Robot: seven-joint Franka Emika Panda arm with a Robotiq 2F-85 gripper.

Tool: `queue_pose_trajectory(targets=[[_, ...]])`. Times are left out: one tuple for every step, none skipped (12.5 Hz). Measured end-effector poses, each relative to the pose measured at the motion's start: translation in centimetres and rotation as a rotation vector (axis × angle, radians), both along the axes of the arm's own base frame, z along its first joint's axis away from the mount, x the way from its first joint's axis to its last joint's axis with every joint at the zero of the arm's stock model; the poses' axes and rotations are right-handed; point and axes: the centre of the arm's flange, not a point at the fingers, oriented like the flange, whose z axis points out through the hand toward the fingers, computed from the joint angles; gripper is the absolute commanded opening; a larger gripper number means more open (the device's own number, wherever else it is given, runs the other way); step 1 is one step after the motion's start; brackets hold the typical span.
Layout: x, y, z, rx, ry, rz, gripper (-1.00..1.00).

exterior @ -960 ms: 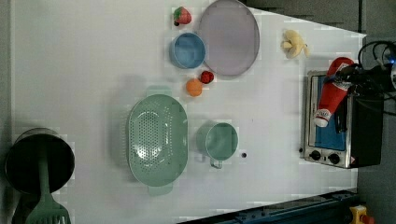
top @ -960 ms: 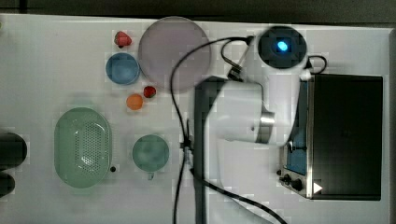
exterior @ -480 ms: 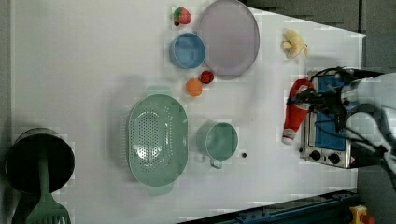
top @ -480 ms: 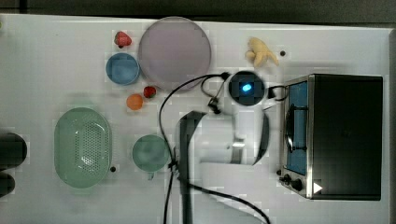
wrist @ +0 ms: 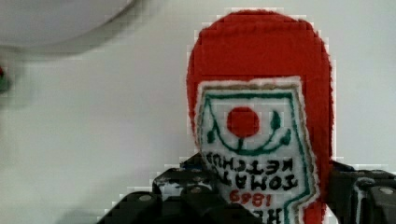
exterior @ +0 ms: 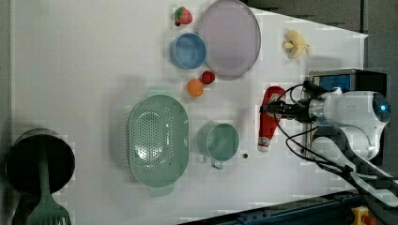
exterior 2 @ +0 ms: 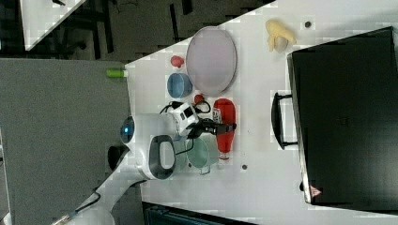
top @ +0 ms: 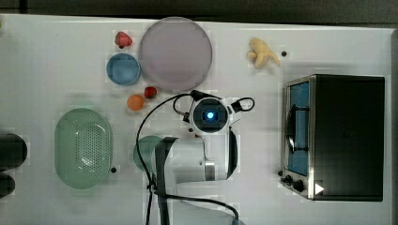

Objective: Pick ketchup from strainer and place it on the table

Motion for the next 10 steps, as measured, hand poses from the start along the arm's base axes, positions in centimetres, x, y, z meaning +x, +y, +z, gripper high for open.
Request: queue_pose_trajectory(targets=[[-0.2, 0.4, -1.2, 0.011, -0.006, 0.003, 0.68], [-0.3, 0.3, -2.4, 0.018, -0.007, 0.001, 0.89], [-0.7, 0.0, -3.6, 0.021, 0.018, -0.005, 0.99], [-0.9, -0.2, -4.4, 0.024, 0.032, -0.01, 1.0], [-1.0, -0.6, -4.5, 0.022, 0.034, -0.017, 1.0], [-1.0, -1.1, -4.0, 0.015, 0.027, -0.021, 1.0], [-0.7, -1.6, -3.0, 0.006, 0.01, -0.026, 1.0], [0.0, -2.0, -1.1, 0.0, -0.012, -0.034, 1.0], [1.4, -2.2, 1.9, -0.01, -0.053, -0.036, 1.0], [3.1, -2.3, 5.4, -0.023, -0.098, -0.039, 1.0]])
